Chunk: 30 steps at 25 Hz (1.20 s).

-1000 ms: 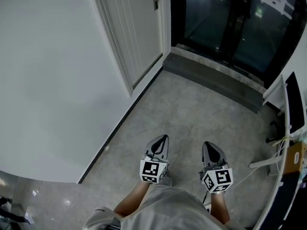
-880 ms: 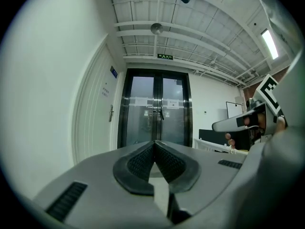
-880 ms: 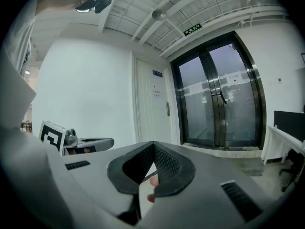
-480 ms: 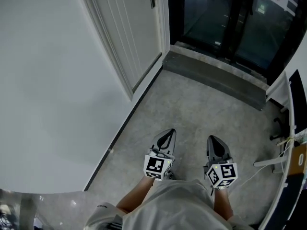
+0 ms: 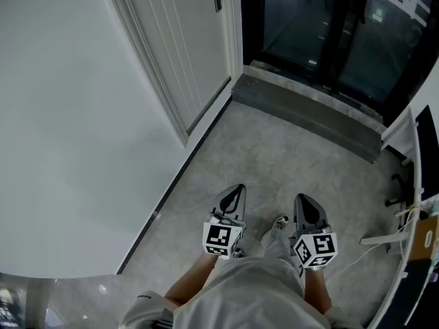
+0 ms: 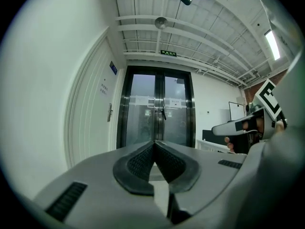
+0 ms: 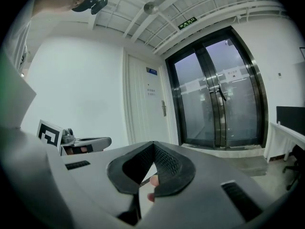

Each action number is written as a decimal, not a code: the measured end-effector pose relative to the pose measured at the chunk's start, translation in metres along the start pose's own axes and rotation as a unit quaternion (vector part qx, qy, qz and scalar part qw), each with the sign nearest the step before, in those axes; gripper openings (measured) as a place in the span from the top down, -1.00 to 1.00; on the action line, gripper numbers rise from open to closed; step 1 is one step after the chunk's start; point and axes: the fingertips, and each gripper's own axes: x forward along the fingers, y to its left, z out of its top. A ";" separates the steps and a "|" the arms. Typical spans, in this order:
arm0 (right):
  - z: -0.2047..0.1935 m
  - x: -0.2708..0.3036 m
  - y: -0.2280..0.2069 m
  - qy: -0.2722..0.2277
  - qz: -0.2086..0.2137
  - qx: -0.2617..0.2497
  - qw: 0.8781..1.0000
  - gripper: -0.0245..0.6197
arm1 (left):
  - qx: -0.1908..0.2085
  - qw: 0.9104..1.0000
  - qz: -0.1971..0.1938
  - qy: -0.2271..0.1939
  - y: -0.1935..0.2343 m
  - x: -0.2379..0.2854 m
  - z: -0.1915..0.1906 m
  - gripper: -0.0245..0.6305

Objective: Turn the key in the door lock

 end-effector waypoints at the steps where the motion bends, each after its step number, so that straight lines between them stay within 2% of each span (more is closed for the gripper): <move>1: 0.000 0.005 -0.007 0.000 0.004 0.000 1.000 0.96 | 0.000 1.000 0.005 -0.001 0.000 0.007 -0.001 0.90; 10: 0.024 0.079 -0.077 -0.016 0.036 0.024 0.999 0.96 | 0.017 0.999 0.042 0.013 0.007 0.079 0.010 0.90; 14: 0.031 0.116 -0.103 -0.013 0.061 0.035 0.997 0.96 | -0.004 0.997 0.075 -0.002 0.018 0.114 0.018 0.90; 19: 0.054 0.143 -0.142 -0.023 0.087 0.029 0.996 0.96 | 0.013 0.994 0.105 -0.006 0.010 0.154 0.033 0.90; 22: 0.066 0.156 -0.158 -0.032 0.095 0.028 0.995 0.96 | 0.023 0.993 0.113 -0.007 0.008 0.175 0.040 0.90; 30: 0.068 0.173 -0.201 -0.026 0.094 0.041 0.994 0.96 | 0.036 0.993 0.110 0.008 -0.005 0.227 0.041 0.90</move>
